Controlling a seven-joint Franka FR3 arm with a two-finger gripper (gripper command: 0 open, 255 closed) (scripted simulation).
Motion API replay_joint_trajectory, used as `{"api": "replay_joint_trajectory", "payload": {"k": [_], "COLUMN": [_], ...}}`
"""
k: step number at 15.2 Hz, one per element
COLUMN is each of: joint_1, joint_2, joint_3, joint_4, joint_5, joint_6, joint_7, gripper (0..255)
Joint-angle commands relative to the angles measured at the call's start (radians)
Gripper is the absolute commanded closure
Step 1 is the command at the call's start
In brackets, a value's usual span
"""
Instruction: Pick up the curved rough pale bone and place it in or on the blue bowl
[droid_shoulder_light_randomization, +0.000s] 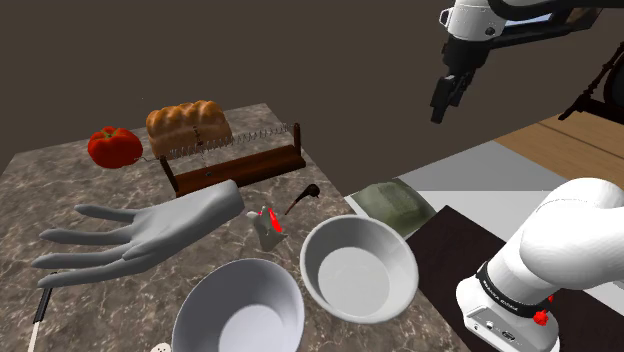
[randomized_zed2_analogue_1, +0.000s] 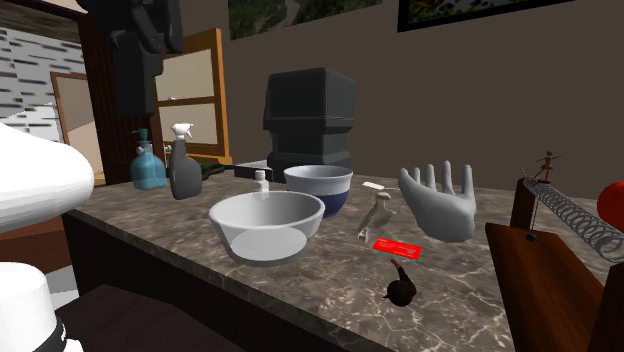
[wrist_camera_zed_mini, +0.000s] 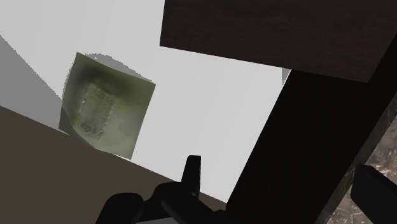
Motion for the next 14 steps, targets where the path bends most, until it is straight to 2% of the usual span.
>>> {"api": "replay_joint_trajectory", "payload": {"k": [1, 8, 14], "joint_1": [0.0, 0.059, 0.1], "joint_2": [0.0, 0.08, 0.196], "joint_3": [0.0, 0.142, 0.261], "joint_4": [0.0, -0.012, 0.024], "joint_5": [0.0, 0.107, 0.18], "joint_6": [0.0, 0.078, 0.155], "joint_7": [0.0, 0.165, 0.301], "gripper": [0, 0, 0]}}
